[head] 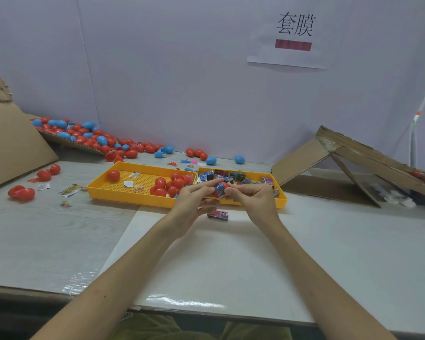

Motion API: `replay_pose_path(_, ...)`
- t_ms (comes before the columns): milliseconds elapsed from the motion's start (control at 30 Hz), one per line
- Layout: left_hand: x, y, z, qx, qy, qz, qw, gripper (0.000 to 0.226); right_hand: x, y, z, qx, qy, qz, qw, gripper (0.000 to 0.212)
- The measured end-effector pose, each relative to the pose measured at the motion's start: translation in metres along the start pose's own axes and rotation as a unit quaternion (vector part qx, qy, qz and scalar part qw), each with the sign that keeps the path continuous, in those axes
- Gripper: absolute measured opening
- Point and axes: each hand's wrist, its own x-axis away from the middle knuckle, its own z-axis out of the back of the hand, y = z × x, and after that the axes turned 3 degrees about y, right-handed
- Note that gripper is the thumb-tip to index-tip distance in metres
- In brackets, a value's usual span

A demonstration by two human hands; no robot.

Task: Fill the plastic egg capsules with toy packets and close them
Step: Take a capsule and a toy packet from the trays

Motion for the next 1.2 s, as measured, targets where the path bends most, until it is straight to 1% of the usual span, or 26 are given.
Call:
replay_pose_path(67,-0.0008,-0.0009,-0.0005,0.023,-0.021,0.016,0.999,0.03,0.0003,-0.0013,-0.001,-0.002,0.01,0.008,1.0,0.007)
replay_pose_path(167,-0.0034,-0.0027,-0.0012,0.081,-0.036,0.043,0.995,0.027,0.0006,-0.0038,-0.002,-0.011,0.015,0.011,1.0,0.013)
replay_pose_path(233,-0.0042,-0.004,-0.0002,0.096,-0.032,0.033,0.994,0.027,0.0002,-0.0046,-0.0021,-0.013,0.003,0.005,1.0,0.016)
replay_pose_path(367,-0.0033,-0.0066,0.0011,0.066,-0.019,-0.032,0.997,0.029,-0.0004,-0.0038,-0.0031,-0.012,-0.006,-0.011,1.0,0.018)
replay_pose_path(433,-0.0033,-0.0074,-0.0001,0.049,-0.011,-0.049,0.998,0.031,-0.0009,-0.0031,-0.0029,-0.009,0.0,-0.013,1.0,0.013)
replay_pose_path(633,-0.0031,-0.0076,-0.0015,0.024,-0.002,-0.063,0.998,0.032,0.0006,-0.0079,-0.0035,-0.063,-0.001,-0.024,0.998,0.015)
replay_pose_path(767,-0.0039,-0.0082,-0.0017,0.011,-0.004,-0.064,0.998,0.033,0.0008,-0.0073,-0.0013,-0.074,-0.002,-0.03,0.997,0.015)
replay_pose_path(867,-0.0045,-0.009,-0.0013,0.004,0.005,-0.072,0.997,0.032,-0.0001,-0.0048,-0.0021,-0.046,0.006,-0.029,0.999,0.016)
replay_pose_path(967,-0.0052,-0.0099,-0.0016,-0.034,0.039,-0.089,0.995,0.032,-0.0005,-0.0023,-0.0049,0.018,0.03,0.0,0.999,0.015)
replay_pose_path(1033,-0.0047,-0.0097,-0.002,-0.059,0.054,-0.1,0.992,0.033,0.0002,-0.002,-0.0063,0.035,0.038,0.021,0.998,0.013)
replay_pose_path(1133,-0.0037,-0.0095,-0.0033,-0.067,0.043,-0.117,0.99,0.039,0.0016,-0.0032,-0.0066,0.048,0.05,0.04,0.997,0.015)
replay_pose_path(1200,-0.0032,-0.0093,-0.0038,-0.073,0.039,-0.125,0.989,0.039,0.0011,-0.0035,-0.006,0.054,0.05,0.046,0.996,0.015)
